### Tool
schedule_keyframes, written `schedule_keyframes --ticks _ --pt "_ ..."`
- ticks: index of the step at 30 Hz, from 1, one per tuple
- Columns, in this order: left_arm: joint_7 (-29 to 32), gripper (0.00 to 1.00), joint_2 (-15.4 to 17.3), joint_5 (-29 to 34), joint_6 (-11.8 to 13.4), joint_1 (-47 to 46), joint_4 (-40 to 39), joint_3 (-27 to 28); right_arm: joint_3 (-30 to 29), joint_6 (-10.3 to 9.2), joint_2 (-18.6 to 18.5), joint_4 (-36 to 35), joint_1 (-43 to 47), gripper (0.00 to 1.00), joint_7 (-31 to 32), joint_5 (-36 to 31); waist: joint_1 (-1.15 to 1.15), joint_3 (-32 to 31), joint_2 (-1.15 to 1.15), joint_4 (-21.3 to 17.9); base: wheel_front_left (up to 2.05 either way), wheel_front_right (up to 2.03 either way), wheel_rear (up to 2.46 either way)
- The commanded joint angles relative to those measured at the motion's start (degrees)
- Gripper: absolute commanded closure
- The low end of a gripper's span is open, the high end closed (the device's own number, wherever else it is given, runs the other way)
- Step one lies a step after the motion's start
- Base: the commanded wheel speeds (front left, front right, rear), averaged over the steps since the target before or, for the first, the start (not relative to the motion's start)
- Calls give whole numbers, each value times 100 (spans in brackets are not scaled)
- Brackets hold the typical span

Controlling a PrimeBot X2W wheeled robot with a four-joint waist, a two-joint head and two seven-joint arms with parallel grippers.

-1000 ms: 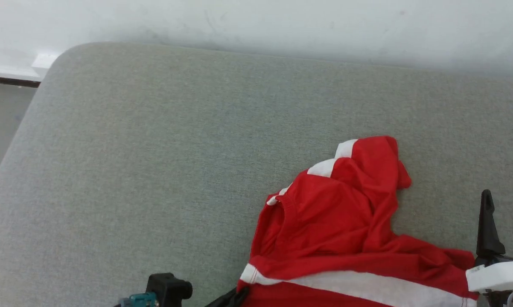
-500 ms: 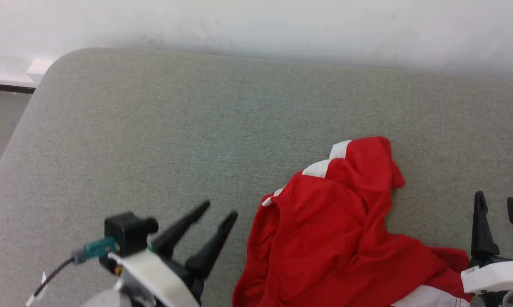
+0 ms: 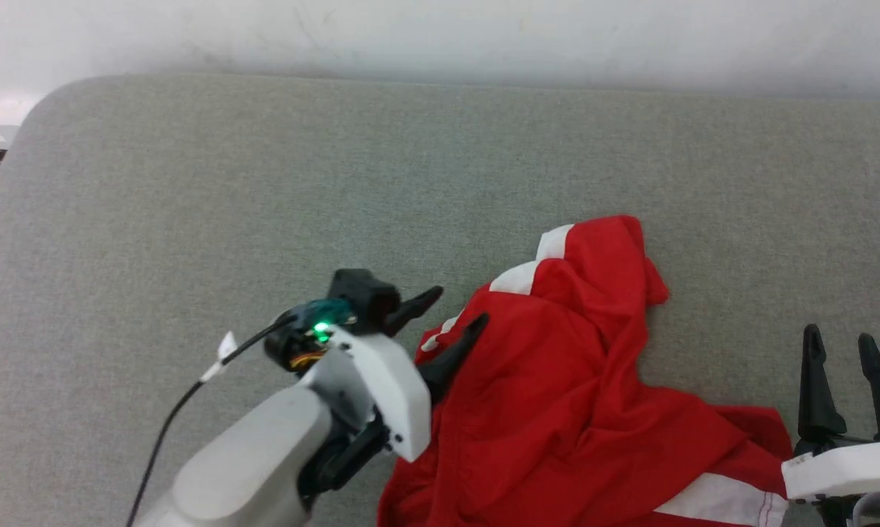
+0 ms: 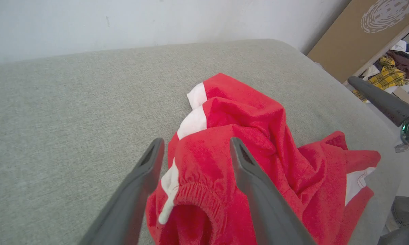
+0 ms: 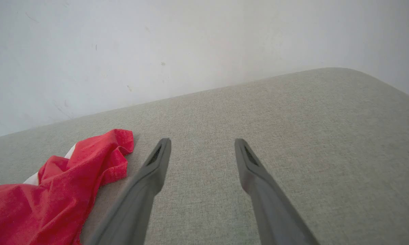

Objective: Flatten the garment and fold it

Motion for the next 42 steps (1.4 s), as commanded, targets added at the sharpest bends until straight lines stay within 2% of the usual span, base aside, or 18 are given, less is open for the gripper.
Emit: schedule_keyframes --ticks 1,5,12,13,14,15,20,28,32,33,34,35,42 --pt "24 0 -72 23 -46 -107 109 -36 10 -5 1 12 -58 0 -13 -5 -1 40 1 -46 0 0 0" --pt "341 0 -372 4 -157 -332 740 -265 8 -5 1 13 -75 0 -16 -4 -1 86 1 -94 0 0 0" --pt "1070 0 -483 222 -35 -531 1638 -699 21 -5 1 54 -102 0 -41 31 -1 132 1 -127 0 0 0" --pt "1089 11 -491 246 -27 -547 1706 -725 25 -5 1 65 -111 0 -47 37 -1 137 1 -129 0 0 0" --pt "1057 64 -498 274 -22 -566 1745 -735 27 -5 1 76 -120 0 -54 43 -1 143 1 -127 0 0 0" --pt "982 100 -512 284 -2 -583 1769 -709 26 -5 1 84 -128 0 -62 48 -1 150 1 -123 0 0 0" --pt "552 100 -488 449 67 -825 1725 -574 6 -5 1 92 -156 0 -89 58 -1 212 1 -73 0 0 0" --pt "-455 100 -300 781 530 -1471 1794 1 41 -5 1 -6 -291 0 -56 7 -1 483 1 -86 0 0 0" --pt "-626 100 -193 766 594 -1645 2098 182 35 -5 1 -55 -356 0 -14 -37 -1 621 1 -127 0 0 0" --pt "-616 88 -179 727 575 -1649 2202 205 40 -5 1 -61 -371 0 -9 -43 -1 649 1 -143 0 0 0" --pt "-614 58 -177 682 550 -1645 2297 228 48 -5 1 -66 -383 0 -5 -46 -1 671 1 -158 0 0 0" --pt "-632 0 -183 640 522 -1637 2377 250 54 -5 1 -69 -394 0 -3 -46 -1 689 1 -170 0 0 0" --pt "-1223 0 -387 280 361 -1503 2385 554 8 -5 1 -35 -386 0 4 -57 -1 632 1 -132 0 0 0"
